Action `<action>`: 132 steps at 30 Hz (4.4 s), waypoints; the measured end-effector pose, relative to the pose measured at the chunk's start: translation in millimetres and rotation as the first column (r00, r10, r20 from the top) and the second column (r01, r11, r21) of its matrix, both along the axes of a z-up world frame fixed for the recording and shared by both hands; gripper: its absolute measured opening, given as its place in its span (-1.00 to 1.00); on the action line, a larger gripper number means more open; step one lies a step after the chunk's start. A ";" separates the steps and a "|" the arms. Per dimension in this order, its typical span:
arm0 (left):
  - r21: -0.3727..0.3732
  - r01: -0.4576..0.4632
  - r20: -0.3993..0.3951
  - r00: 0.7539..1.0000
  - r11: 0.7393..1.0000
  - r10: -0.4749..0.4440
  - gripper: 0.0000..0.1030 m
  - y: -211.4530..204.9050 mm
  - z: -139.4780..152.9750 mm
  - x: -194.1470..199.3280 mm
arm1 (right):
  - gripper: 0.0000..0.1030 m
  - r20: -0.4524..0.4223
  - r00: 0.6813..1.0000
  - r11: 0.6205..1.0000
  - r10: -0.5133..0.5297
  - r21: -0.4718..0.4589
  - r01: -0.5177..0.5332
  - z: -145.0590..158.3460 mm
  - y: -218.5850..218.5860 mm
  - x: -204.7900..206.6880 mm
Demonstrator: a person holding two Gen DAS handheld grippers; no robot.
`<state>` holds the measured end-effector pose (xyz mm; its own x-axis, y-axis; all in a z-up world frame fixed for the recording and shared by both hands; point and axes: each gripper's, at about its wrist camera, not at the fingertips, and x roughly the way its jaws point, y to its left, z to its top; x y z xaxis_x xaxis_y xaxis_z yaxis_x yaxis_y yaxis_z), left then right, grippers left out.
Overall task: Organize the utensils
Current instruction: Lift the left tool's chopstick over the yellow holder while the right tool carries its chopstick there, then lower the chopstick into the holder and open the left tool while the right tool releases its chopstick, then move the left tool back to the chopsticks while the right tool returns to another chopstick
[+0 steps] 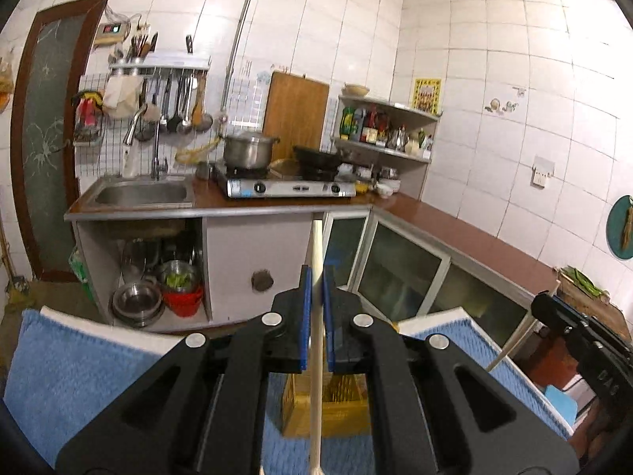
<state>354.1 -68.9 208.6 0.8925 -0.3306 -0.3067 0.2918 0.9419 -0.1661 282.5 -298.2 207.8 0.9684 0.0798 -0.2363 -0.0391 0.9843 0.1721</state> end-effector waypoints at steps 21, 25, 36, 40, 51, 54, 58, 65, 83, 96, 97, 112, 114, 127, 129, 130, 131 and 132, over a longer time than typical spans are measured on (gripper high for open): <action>-0.024 -0.059 0.110 0.992 0.998 0.061 -0.91 -40.9 -29.0 90.8 | -0.89 -0.031 0.999 1.000 -0.025 0.007 0.025 -39.8 -8.7 73.8; 0.014 -0.058 0.073 0.996 0.998 0.057 -0.91 -40.6 -53.4 95.0 | -0.89 -0.090 0.996 1.000 -0.026 0.005 0.027 -61.4 -10.5 86.0; 0.090 -0.070 0.071 0.995 0.993 0.064 -0.90 -37.9 -76.5 87.5 | -0.89 -0.178 0.984 1.000 -0.012 -0.006 0.011 -93.9 -8.7 104.7; 0.066 -0.079 0.071 0.995 0.995 0.074 -0.91 -34.8 -71.9 91.8 | -0.89 -0.176 0.984 1.000 -0.012 -0.021 0.009 -96.5 -6.3 102.7; 0.130 -0.095 0.073 0.994 0.987 0.086 -0.92 -39.0 -86.6 89.0 | -0.86 -0.179 0.984 0.999 0.003 -0.038 -0.010 -94.8 -3.3 101.1; 0.154 -0.109 0.050 0.993 0.982 0.103 -0.91 -31.3 -88.2 83.9 | -0.86 -0.192 0.981 0.999 0.023 -0.034 -0.030 -95.3 -2.2 100.9; 0.185 -0.134 0.012 0.991 0.974 0.134 -0.45 -11.9 -88.0 64.0 | -0.24 -0.193 0.981 0.999 0.017 -0.026 -0.022 -91.6 -4.6 93.6; 0.212 -0.195 0.014 0.980 0.958 0.197 0.25 28.7 -81.1 5.0 | -0.02 -0.176 0.984 1.000 0.018 -0.014 -0.021 -81.6 -7.0 55.0; 0.241 -0.143 -0.149 0.972 0.960 0.182 0.91 61.2 -114.6 -121.8 | 0.09 -0.341 0.940 1.000 0.006 0.012 -0.002 -133.1 -11.4 -61.0; 0.260 -0.099 -0.415 0.886 0.960 0.204 0.86 68.3 -194.6 -89.1 | 0.08 -0.520 0.853 0.998 -0.037 0.018 0.055 -212.4 -10.6 -39.0; 0.261 -0.093 -0.430 0.880 0.961 0.202 0.74 67.2 -199.2 -85.3 | 0.07 -0.536 0.843 0.998 -0.044 0.012 0.059 -217.2 -10.1 -34.6; 0.240 -0.004 -0.550 0.823 0.971 0.140 -0.44 42.4 -230.9 -34.4 | -0.44 -0.669 0.741 0.996 -0.062 0.005 0.089 -245.9 3.1 -0.9; 0.237 0.003 -0.556 0.820 0.971 0.134 -0.48 41.0 -234.6 -30.0 | -0.46 -0.676 0.734 0.996 -0.067 -0.003 0.088 -246.5 5.4 1.8; 0.247 0.025 -0.566 0.815 0.969 0.123 -0.89 35.6 -237.4 -25.1 | -0.75 -0.696 0.712 0.994 -0.098 -0.028 0.109 -251.7 10.4 16.8; 0.232 0.021 -0.581 0.805 0.972 0.121 -0.89 40.3 -239.5 -23.2 | -0.75 -0.699 0.709 0.994 -0.090 -0.021 0.105 -251.9 8.3 19.8; 0.221 0.022 -0.588 0.801 0.975 0.115 -0.89 42.5 -239.8 -22.4 | -0.75 -0.700 0.709 0.995 -0.086 -0.018 0.103 -252.4 7.8 20.3; 0.214 0.027 -0.592 0.799 0.977 0.107 -0.89 43.5 -239.8 -21.7 | -0.75 -0.700 0.709 0.995 -0.084 -0.016 0.102 -252.5 6.9 20.6; 0.214 0.033 -0.593 0.798 0.976 0.103 -0.89 43.4 -239.3 -21.2 | -0.75 -0.700 0.709 0.995 -0.082 -0.014 0.101 -252.6 6.5 20.8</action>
<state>332.9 -25.5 -30.7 0.5172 -0.1721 -0.8384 0.1638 0.9814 -0.1004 303.3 -291.6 -44.8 0.5301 0.0147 -0.8478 0.1913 0.9720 0.1365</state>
